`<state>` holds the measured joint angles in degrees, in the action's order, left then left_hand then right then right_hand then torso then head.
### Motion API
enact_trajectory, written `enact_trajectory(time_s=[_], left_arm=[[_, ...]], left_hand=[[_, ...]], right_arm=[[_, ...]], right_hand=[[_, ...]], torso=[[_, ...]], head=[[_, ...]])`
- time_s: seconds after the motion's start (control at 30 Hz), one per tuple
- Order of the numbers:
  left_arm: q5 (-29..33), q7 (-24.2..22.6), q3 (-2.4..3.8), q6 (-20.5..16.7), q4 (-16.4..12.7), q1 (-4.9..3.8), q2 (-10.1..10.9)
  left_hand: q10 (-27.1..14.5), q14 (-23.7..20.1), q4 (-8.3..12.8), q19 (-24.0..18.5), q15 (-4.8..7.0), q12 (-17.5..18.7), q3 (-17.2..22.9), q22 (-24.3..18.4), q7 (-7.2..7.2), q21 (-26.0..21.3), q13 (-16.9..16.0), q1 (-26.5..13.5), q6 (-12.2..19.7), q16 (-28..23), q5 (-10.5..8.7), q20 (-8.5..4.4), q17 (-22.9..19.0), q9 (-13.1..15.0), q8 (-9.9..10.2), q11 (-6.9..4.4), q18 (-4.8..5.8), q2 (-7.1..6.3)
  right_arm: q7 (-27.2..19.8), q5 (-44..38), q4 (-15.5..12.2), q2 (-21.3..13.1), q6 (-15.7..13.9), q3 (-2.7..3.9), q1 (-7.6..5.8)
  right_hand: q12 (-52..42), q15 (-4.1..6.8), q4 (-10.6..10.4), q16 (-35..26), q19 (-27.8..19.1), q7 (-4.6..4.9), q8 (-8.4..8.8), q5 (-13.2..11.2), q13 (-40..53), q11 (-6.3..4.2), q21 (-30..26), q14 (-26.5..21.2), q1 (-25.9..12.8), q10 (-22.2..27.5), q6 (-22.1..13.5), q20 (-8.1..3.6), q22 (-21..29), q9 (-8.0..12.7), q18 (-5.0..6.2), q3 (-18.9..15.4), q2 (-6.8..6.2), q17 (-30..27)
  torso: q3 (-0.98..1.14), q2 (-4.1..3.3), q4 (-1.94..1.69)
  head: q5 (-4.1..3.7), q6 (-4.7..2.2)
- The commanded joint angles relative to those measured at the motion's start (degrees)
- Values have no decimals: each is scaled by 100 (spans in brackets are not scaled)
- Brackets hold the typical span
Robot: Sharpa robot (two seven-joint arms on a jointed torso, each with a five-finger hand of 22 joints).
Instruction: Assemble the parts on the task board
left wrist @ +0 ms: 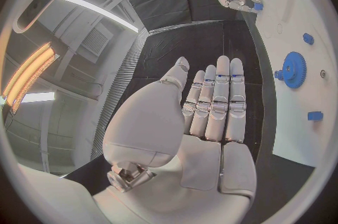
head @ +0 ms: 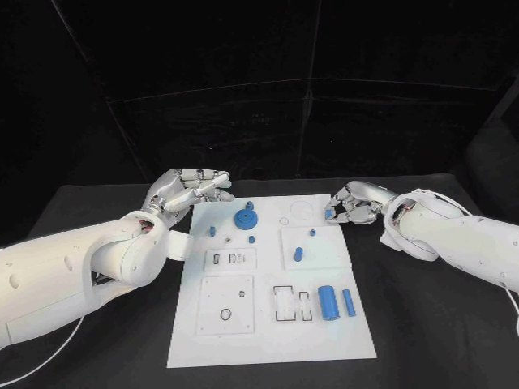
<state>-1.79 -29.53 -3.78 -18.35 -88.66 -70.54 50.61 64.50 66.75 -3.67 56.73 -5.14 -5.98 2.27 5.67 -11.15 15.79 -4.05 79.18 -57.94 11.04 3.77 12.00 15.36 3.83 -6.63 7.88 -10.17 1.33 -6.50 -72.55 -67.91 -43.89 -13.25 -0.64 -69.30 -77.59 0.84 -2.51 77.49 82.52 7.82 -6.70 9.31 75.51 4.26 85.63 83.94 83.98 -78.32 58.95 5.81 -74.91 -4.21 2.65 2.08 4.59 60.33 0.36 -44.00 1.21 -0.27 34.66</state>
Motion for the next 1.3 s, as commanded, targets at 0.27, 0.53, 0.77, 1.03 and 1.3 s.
enact_trajectory(time_s=[0.27, 0.53, 0.77, 1.03, 1.3], left_arm=[[-29, -5, 4, 59, 1, -6, 14], [-29, -3, 4, 62, -5, -8, 35], [-29, 0, 4, 72, 43, -9, 30], [-21, 4, 4, 70, 94, -12, 33], [79, -4, 5, 38, 110, -16, 53]], left_hand=[[25, -19, 32, -42, -25, 27, 1, -10, -15, -25, 9, -15, -11, -26, -16, -9, 3, -9, 42, 17, -32, 51], [25, -18, 34, -42, -25, 29, 3, -11, -15, -26, 9, -13, -11, -29, -15, -8, 4, -9, 44, 18, -32, 53], [33, -1, 39, -36, -23, 34, 8, -12, -12, -26, 8, -7, -18, -33, -15, -8, 7, -8, 45, 16, -35, 60], [53, 28, 42, -22, -17, 38, 11, -13, -3, -22, 6, -8, -33, -36, -15, -9, 14, -5, 45, 10, -38, 67], [62, 39, 42, -15, -14, 40, 11, -13, 1, -21, 5, -10, -39, -39, -16, -10, 16, -4, 46, 6, -39, 70]], right_arm=[[104, 141, -472, -151, -910, 3, -4], [854, 71, -1401, -351, -1434, 6, -11], [1579, -189, -2061, -170, -1532, 7, -16], [1934, -578, -2135, 510, -1275, 2, -14], [2057, -786, -1974, 987, -1005, -176, -11]], right_hand=[[-120, 61, 62, 66, 110, -27, -42, 24, 147, -160, 85, 149, 64, -259, 104, -65, -677, -2, -71, 241, 202, 88], [-129, 78, 102, 66, 120, -46, -44, 216, 171, -178, 91, 148, 21, -281, 155, -83, -691, -3, -73, 394, 206, 82], [-101, 76, 77, 55, 130, -42, -28, 211, 150, -174, 96, 143, -81, -265, 153, -85, -705, 1, -77, 450, 179, 58], [-96, 77, 81, 53, 136, -45, -21, 210, 150, -176, 99, 142, -118, -265, 154, -86, -714, 2, -79, 475, 142, 55], [-80, 77, 85, 47, 136, -40, -10, 231, 140, -173, 99, 139, -166, -254, 151, -86, -716, 4, -79, 517, 105, 45]], torso=[[-1, 7, 4], [-12, 15, -12], [-24, 28, -26], [-39, 44, -45], [-40, 36, -49]], head=[[-3, 1], [1, -14], [76, 4], [239, 118], [337, 198]])
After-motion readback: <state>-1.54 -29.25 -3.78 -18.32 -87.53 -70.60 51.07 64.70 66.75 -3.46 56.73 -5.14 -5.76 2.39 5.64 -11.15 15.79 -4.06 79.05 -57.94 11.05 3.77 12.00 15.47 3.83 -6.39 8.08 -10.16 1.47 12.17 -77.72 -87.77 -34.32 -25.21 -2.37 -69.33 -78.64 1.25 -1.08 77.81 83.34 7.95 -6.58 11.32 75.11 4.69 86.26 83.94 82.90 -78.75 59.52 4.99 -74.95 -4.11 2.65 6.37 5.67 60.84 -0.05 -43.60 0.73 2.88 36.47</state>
